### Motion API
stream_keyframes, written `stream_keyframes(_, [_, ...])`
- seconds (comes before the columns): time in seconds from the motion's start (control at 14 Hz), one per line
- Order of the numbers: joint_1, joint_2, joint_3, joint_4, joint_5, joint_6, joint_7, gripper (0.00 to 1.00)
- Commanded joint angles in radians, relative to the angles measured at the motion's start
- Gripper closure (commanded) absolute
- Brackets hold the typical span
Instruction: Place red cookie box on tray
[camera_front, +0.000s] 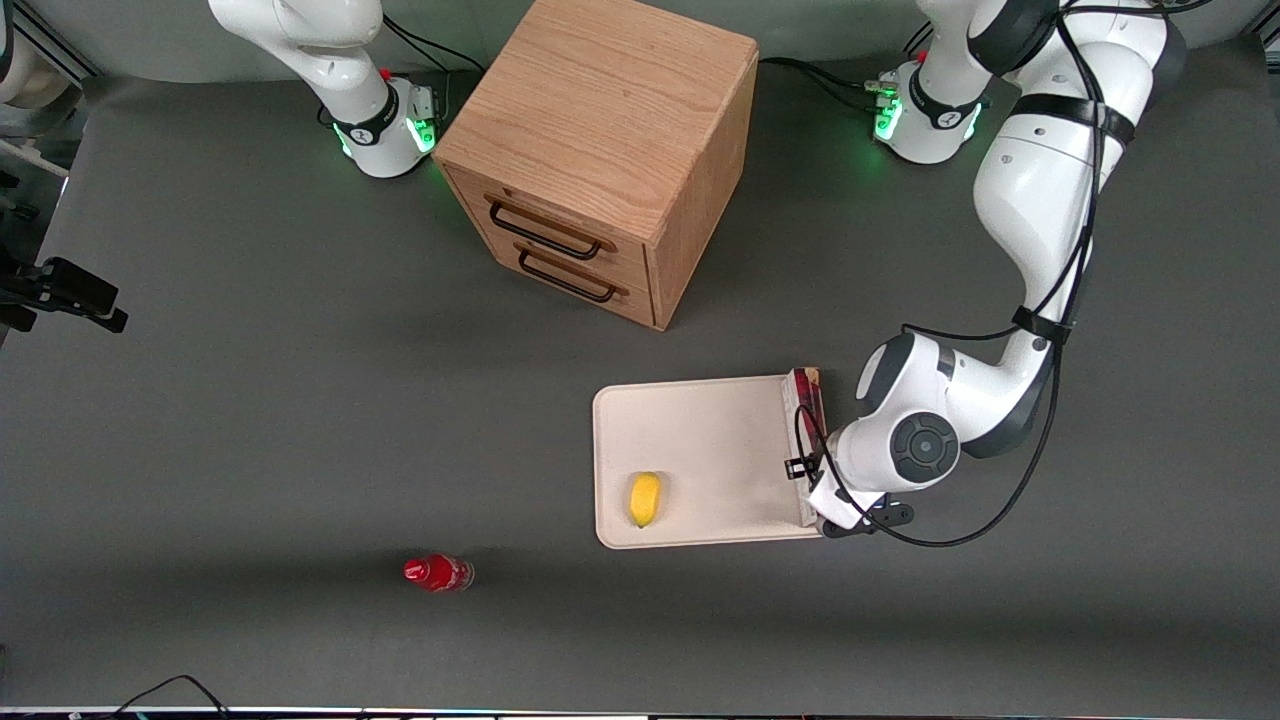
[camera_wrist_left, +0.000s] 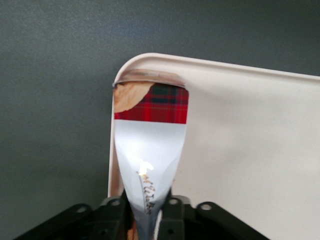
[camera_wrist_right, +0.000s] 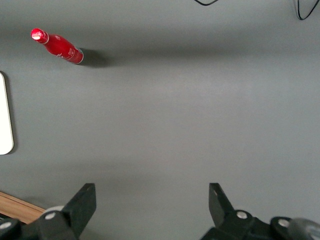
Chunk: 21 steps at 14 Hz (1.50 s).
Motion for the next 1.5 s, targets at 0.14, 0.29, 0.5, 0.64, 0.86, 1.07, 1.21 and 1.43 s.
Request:
stream_keyframes(0.14, [0.029, -0.070, -0.006, 0.067, -0.012, -0.182, -0.020, 0.00])
stream_keyframes(0.29, [0.054, -0.088, -0.003, 0.174, -0.079, -0.343, -0.014, 0.00])
stream_keyframes(0.5, [0.090, -0.166, 0.003, 0.293, -0.090, -0.564, 0.003, 0.00])
stream_keyframes(0.64, [0.120, -0.249, 0.016, 0.295, -0.084, -0.638, 0.119, 0.00])
stream_keyframes(0.86, [0.108, -0.381, 0.169, 0.290, -0.084, -0.799, 0.341, 0.00])
stream_keyframes(1.07, [0.092, -0.504, 0.296, 0.227, -0.083, -0.926, 0.605, 0.00])
stream_keyframes(1.21, [0.080, -0.654, 0.364, 0.061, -0.092, -0.893, 0.707, 0.00])
stream_keyframes(1.43, [0.060, -0.849, 0.373, -0.188, -0.086, -0.766, 0.739, 0.00])
